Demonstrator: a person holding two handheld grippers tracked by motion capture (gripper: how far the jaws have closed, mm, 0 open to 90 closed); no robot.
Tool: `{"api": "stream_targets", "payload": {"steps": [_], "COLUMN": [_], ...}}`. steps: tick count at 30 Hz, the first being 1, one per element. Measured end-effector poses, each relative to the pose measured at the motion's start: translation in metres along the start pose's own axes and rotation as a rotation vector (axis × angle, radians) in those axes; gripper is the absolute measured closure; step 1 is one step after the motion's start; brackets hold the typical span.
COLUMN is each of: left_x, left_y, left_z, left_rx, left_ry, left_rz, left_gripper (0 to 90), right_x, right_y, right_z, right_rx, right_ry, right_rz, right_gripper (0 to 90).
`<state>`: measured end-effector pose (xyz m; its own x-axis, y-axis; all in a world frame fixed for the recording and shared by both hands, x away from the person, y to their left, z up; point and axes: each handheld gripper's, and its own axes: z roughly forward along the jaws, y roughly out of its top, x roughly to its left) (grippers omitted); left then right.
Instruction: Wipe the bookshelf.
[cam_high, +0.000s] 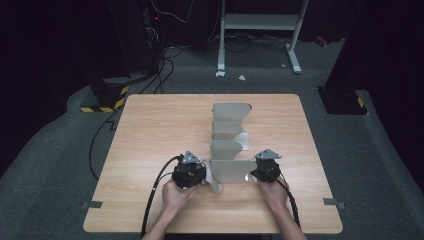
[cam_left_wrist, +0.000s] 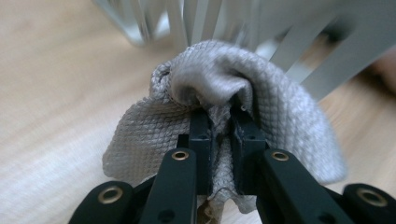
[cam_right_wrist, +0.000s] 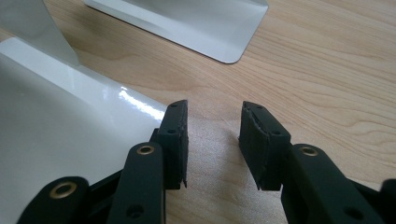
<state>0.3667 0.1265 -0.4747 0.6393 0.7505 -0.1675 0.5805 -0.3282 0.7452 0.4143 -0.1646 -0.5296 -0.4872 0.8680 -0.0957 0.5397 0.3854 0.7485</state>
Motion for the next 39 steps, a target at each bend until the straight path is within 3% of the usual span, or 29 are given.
{"api": "stream_targets", "payload": {"steps": [4,9,10,11,12,16,20,21,22,27,32,39], "left_x": [-0.003,-0.005,-0.013,-0.01,-0.002,0.003,0.006,0.002,0.007,0.01,0.014,0.019], "left_y": [0.014,0.009,0.004,0.001,-0.003,-0.01,0.001,0.004,0.011,0.039,0.059,0.05], "left_z": [-0.019,-0.008,0.003,0.006,0.007,0.025,0.015,0.014,0.003,-0.017,-0.016,0.006], "left_rx": [-0.071,-0.022,-0.083,-0.061,0.029,0.087,0.022,-0.036,-0.029,-0.123,-0.133,-0.058], "left_ry": [0.003,0.022,0.01,0.017,0.025,0.028,0.028,0.024,0.03,0.034,0.047,0.05], "left_rz": [0.012,0.031,-0.102,-0.081,0.014,0.003,-0.002,-0.062,-0.003,0.013,0.029,0.027], "left_gripper": [80.5,80.4,80.4,80.4,80.5,80.4,80.5,80.5,80.5,80.4,80.4,80.4], "right_x": [0.0,0.0,0.0,0.0,0.0,0.0,0.0,0.0,0.0,0.0,0.0,0.0], "right_y": [0.0,0.0,0.0,0.0,0.0,0.0,0.0,0.0,0.0,0.0,0.0,0.0], "right_z": [0.0,0.0,0.0,0.0,0.0,0.0,0.0,0.0,0.0,0.0,0.0,0.0], "right_rx": [0.0,0.0,0.0,0.0,0.0,0.0,0.0,0.0,0.0,0.0,0.0,0.0], "right_ry": [-0.001,-0.001,-0.001,-0.001,-0.002,0.0,0.0,-0.001,-0.002,-0.001,0.0,-0.001], "right_rz": [-0.002,0.0,0.0,-0.002,-0.002,0.0,0.001,-0.001,-0.002,-0.001,0.002,0.001], "right_gripper": [62.5,62.5,62.5,62.6,62.5,62.5,62.5,62.5,62.6,62.5,62.6,62.6]}}
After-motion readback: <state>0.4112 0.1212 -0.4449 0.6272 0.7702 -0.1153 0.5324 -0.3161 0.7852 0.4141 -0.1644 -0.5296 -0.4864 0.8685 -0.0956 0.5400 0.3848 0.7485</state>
